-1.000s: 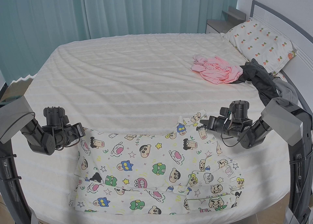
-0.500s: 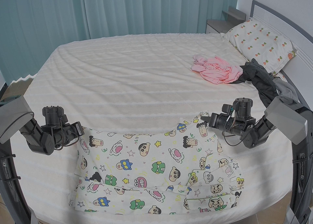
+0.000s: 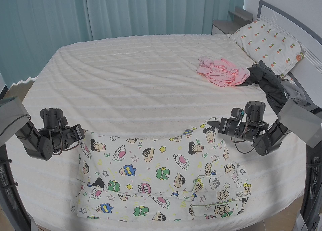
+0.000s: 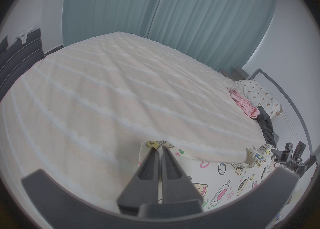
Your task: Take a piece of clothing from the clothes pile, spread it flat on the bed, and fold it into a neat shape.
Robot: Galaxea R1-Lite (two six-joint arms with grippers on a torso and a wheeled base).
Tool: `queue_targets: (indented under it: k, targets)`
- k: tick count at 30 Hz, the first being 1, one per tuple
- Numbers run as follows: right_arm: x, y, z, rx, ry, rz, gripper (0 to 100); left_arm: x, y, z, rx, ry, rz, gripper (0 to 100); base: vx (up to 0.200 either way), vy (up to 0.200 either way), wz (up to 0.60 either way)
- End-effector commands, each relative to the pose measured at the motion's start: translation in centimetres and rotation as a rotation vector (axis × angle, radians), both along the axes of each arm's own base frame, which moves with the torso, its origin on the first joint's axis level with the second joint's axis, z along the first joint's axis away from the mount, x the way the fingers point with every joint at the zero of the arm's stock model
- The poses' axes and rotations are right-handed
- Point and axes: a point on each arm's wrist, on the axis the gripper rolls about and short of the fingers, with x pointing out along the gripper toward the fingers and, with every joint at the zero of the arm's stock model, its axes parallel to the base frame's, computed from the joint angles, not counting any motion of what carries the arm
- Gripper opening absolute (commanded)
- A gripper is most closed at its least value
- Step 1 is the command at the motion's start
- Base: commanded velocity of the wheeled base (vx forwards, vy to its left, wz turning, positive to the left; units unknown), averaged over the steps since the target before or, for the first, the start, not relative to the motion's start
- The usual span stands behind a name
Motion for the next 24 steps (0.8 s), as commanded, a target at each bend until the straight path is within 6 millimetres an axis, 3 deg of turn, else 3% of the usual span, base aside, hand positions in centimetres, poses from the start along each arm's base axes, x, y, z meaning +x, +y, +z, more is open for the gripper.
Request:
queue_targets:
  k: [1, 13, 24]
  targets:
    - [-1.5, -0.3, 1.5, 0.01, -0.021, 0.017, 0, -1.1, -0.1, 0.8, 0.0, -0.008, -0.008, 0, 0.0, 0.0, 0.0]
    - [-5.8, -1.3, 1.2, 0.019, -0.01, 0.061, 0, -4.1, -0.1, 1.0, -0.015, -0.001, -0.035, 0, 0.0, 0.0, 0.0]
    - [-11.5, -2.2, -1.8, -0.045, 0.034, 0.127, 0, -8.4, -0.4, -1.2, -0.022, 0.019, -0.069, 0, 0.0, 0.0, 0.0]
